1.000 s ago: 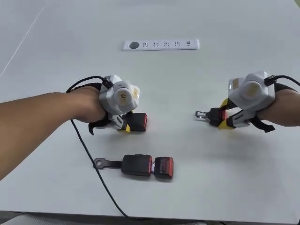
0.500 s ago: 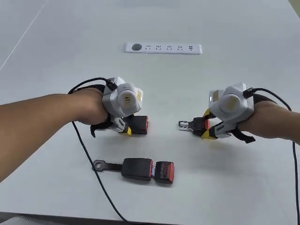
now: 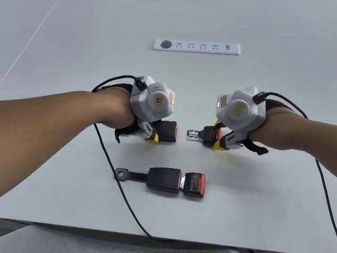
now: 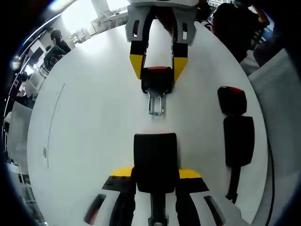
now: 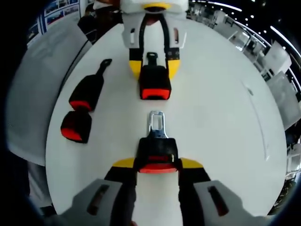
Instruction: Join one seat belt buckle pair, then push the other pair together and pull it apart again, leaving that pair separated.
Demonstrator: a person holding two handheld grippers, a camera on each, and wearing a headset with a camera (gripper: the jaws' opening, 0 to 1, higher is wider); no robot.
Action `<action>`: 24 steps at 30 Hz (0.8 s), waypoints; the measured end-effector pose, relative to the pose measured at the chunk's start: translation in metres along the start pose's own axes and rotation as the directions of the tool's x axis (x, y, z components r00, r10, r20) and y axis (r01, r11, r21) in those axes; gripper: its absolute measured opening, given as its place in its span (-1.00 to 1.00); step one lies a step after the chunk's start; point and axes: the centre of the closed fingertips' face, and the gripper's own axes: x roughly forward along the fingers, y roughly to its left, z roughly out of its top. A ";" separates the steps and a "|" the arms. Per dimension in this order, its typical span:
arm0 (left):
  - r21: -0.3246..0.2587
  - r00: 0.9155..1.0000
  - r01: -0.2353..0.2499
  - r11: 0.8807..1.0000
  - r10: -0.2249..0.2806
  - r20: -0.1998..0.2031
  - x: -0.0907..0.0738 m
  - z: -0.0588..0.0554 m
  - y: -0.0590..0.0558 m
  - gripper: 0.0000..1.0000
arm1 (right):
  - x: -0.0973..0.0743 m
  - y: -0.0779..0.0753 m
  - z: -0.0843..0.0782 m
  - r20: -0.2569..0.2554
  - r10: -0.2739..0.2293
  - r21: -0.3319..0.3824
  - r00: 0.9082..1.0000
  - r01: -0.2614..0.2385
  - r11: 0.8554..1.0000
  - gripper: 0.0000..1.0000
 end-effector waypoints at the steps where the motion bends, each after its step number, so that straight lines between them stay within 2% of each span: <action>1: 0.006 1.000 0.001 1.000 -0.001 -0.006 0.000 0.001 0.000 -0.35 | 0.001 0.000 0.003 0.002 0.002 0.002 1.000 -0.002 1.000 -0.34; 8: 0.020 0.999 0.013 1.000 -0.012 -0.033 0.000 0.000 0.000 -0.35 | 0.007 -0.003 0.014 -0.006 0.015 0.018 1.000 -0.015 1.000 -0.34; 14: 0.023 0.999 0.012 1.000 -0.011 -0.042 -0.001 0.000 -0.001 -0.35 | 0.008 -0.002 0.019 -0.017 0.022 -0.010 1.000 -0.022 1.000 -0.34; 24: 0.027 0.999 0.017 0.999 -0.015 -0.051 0.000 0.000 0.001 -0.35 | 0.011 -0.006 0.017 -0.032 0.003 -0.045 0.999 -0.004 0.999 -0.34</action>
